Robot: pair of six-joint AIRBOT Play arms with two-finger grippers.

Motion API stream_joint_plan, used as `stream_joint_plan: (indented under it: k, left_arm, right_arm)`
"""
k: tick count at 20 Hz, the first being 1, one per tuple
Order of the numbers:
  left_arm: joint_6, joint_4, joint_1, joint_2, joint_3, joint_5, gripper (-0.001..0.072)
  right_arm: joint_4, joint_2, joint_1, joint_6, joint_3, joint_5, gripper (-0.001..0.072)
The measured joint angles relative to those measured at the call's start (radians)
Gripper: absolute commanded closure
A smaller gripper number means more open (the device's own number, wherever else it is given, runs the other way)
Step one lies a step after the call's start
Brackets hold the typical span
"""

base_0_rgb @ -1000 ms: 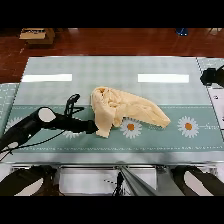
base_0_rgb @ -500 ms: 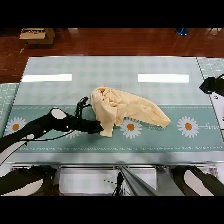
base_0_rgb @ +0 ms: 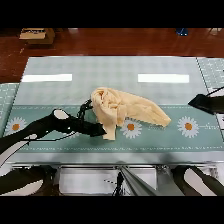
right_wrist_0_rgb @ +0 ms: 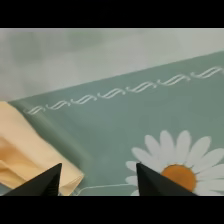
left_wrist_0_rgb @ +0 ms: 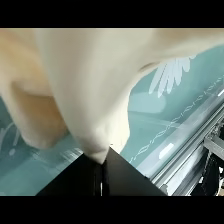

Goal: Fold the shirts.

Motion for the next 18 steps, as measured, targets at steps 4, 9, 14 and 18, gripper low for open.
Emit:
stream_joint_plan:
  k: [4,9,14,18]
  left_arm:
    - [0.0,-0.002,0.0,0.003,0.0,-0.011,0.069]
    - [0.001,-0.003,0.0,0.004,0.0,-0.017,0.069]
    - [0.001,-0.003,0.0,0.004,0.0,-0.019,0.069]
    - [0.001,-0.003,0.002,0.004,0.002,-0.019,0.069]
  right_arm:
    - [0.19,-0.078,-0.021,-0.071,-0.135,0.002,0.0117]
    - [0.342,-0.161,-0.027,-0.138,-0.21,0.0,0.0118]
    - [0.383,-0.182,0.04,-0.119,-0.226,-0.064,0.0257]
    - [0.409,-0.185,0.172,-0.058,-0.229,-0.24,0.069]
